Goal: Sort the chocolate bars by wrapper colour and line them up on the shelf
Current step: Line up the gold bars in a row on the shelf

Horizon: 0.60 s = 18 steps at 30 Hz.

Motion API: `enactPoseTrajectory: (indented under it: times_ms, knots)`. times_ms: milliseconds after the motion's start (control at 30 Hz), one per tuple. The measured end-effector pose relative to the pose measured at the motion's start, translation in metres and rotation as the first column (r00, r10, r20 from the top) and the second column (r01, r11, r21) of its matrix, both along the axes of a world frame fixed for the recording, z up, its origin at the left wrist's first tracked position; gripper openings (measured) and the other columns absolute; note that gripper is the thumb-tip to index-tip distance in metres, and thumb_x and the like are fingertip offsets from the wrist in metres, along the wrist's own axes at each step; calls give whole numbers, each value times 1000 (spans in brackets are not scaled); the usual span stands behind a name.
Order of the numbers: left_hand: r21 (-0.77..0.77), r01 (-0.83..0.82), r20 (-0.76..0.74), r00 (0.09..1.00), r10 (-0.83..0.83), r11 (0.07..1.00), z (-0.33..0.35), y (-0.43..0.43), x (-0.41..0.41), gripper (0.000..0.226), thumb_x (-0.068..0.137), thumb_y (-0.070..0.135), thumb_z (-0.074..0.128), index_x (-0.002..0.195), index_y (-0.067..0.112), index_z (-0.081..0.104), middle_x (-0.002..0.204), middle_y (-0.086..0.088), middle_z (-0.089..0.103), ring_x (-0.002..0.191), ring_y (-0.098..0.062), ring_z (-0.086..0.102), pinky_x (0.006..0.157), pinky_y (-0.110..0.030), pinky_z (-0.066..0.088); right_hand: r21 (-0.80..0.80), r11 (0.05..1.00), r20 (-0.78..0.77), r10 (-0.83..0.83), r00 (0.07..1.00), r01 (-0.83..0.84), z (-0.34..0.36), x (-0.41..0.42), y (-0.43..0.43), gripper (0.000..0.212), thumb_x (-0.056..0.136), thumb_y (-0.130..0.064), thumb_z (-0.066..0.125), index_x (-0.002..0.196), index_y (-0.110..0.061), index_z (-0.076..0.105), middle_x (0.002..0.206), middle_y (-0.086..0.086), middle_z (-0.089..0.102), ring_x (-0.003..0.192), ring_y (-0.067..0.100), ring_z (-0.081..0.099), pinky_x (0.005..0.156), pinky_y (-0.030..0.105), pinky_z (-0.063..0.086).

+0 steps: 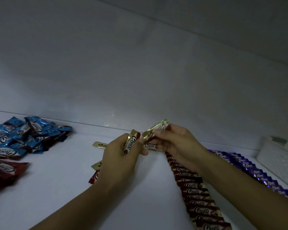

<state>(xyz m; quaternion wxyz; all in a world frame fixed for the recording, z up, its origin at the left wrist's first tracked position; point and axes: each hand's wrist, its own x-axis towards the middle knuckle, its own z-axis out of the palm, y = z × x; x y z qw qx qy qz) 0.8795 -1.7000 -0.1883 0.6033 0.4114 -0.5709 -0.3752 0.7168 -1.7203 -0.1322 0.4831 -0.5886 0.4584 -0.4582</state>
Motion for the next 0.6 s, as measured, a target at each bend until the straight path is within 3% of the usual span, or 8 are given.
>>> enactPoseTrajectory:
  times_ms: [67, 133, 200, 300, 467, 600]
  knots:
    - [56, -32, -44, 998, 34, 998, 0, -2, 0, 28, 95, 38, 48, 79, 25, 67, 70, 7, 66, 51, 0, 48, 57, -25, 40, -95, 984, -109, -162, 981, 152, 10, -11, -7, 14, 84, -13, 66, 96, -6, 68, 90, 8, 74, 83, 21, 70, 74, 26, 53]
    - [108, -7, -121, 992, 20, 994, -1, -3, -1, 30, 99, 37, 42, 89, 25, 68, 67, 9, 63, 48, -3, 45, 48, -18, 39, -135, 968, -278, -243, 929, 213, 11, -22, -13, 11, 84, -13, 68, 95, -11, 71, 84, 3, 74, 75, 16, 69, 68, 21, 52]
    - [124, 22, -138, 990, -4, 992, -1, -1, -2, 30, 101, 32, 39, 95, 22, 66, 68, 10, 65, 43, -7, 49, 40, -16, 38, -164, 971, -436, -227, 871, 171, 4, -26, -16, 14, 84, -12, 69, 97, -14, 72, 85, 3, 73, 75, 13, 68, 70, 19, 52]
    - [126, 20, -103, 995, -7, 992, 0, 0, -4, 28, 102, 34, 37, 100, 24, 64, 73, 9, 68, 47, -14, 59, 41, -15, 39, -286, 954, -646, -260, 718, 89, -5, -26, -24, 9, 79, -14, 75, 87, -19, 74, 76, 1, 72, 68, 6, 64, 67, 14, 49]
    - [126, 13, -101, 995, -1, 992, 2, 1, -3, 28, 101, 32, 37, 102, 22, 63, 72, 4, 68, 49, -16, 61, 41, -15, 41, -238, 971, -820, -203, 535, 3, -10, -18, -42, 11, 83, -20, 71, 92, -22, 76, 90, -6, 72, 85, 8, 65, 84, 27, 51]
    - [120, 21, -115, 993, -7, 992, 3, 1, -5, 28, 101, 32, 37, 101, 22, 63, 70, 5, 69, 48, -14, 60, 41, -15, 40, -272, 961, -885, -231, 404, -46, -16, -13, -45, 10, 85, -26, 68, 93, -25, 75, 92, -10, 71, 87, 7, 62, 94, 32, 44]
